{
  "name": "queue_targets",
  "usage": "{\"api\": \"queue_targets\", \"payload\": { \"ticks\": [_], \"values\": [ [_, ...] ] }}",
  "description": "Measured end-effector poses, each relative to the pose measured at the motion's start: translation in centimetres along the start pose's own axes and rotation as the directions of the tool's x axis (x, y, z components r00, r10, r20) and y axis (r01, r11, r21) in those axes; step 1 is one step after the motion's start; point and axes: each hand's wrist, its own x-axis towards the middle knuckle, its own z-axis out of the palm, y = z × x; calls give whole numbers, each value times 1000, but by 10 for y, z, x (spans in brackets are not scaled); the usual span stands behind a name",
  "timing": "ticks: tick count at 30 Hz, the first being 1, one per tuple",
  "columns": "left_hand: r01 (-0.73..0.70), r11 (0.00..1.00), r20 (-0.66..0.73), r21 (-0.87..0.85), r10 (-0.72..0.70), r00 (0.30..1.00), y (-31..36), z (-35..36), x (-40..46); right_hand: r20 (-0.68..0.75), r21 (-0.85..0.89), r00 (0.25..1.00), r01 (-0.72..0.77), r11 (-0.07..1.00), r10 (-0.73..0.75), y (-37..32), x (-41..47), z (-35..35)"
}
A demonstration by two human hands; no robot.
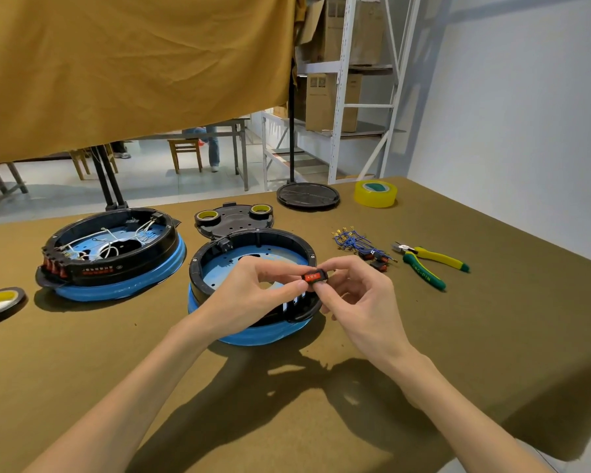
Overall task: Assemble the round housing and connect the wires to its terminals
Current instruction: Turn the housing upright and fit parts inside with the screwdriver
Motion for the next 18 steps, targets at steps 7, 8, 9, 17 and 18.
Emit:
{"api": "queue_targets", "payload": {
  "ticks": [7,8,9,17,18],
  "values": [
    [22,1000,-6,16,-22,1000,-2,1,1,25,-4,999,30,1000,-30,-2,-5,7],
    [24,1000,-7,13,-24,1000,-2,1,1,17,-2,999,29,1000,-29,-1,-5,8],
    [23,1000,-7,14,-23,1000,-2,0,1,12,2,1000,24,1000,-24,-1,-6,8],
    [-29,999,-46,35,31,998,-5,5,0,8,124,994,-110,986,110,0,-6,2],
    [-40,997,-55,60,43,998,-5,7,-1,9,111,993,-120,987,120,0,-6,2]
  ]
}}
